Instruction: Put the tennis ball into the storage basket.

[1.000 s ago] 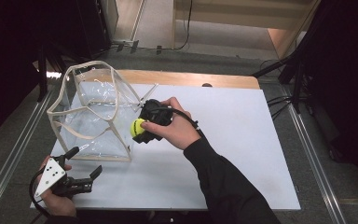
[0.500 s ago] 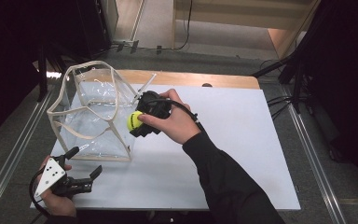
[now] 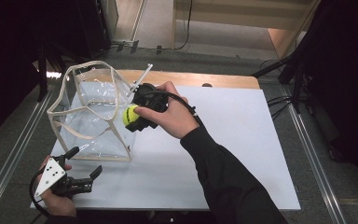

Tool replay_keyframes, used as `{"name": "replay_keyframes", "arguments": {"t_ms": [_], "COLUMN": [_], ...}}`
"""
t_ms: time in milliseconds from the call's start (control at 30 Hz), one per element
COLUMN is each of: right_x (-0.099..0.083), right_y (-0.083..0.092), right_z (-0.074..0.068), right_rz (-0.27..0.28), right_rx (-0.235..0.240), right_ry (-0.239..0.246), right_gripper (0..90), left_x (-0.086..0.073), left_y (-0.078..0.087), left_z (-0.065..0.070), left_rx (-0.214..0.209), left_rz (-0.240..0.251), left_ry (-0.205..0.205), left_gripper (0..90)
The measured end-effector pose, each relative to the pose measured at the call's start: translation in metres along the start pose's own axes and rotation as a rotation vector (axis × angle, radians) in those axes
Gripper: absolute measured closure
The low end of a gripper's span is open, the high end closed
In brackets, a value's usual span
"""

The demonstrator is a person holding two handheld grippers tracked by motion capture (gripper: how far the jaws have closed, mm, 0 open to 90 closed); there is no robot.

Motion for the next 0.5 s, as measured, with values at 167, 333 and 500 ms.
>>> {"name": "replay_keyframes", "arguments": {"t_ms": [167,333,500], "right_x": [0.005,0.011,0.016], "right_y": [0.004,0.009,0.013], "right_z": [0.0,0.0,0.001], "right_rz": [0.005,0.014,0.011], "right_rx": [-0.003,0.0,-0.001], "right_ry": [0.004,0.007,0.008], "right_gripper": [24.1,24.0,24.1], "left_x": [0.0,0.0,0.0], "left_y": [0.0,0.0,0.0], "left_z": [0.0,0.0,0.0], "left_rx": [-0.001,-0.001,-0.002], "left_rz": [-0.001,-0.001,-0.002], "left_ry": [0.0,0.0,-0.001], "left_gripper": [0.0,0.0,0.0]}}
Point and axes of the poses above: each handheld gripper's, and its own axes: y roughly backward along the jaws, x roughly out of its top, z roughly to its right, the point moved 6 cm from there along -y, roughly forward along the jaws, and after that the axes turned 6 degrees about y, right-handed, at the moved point
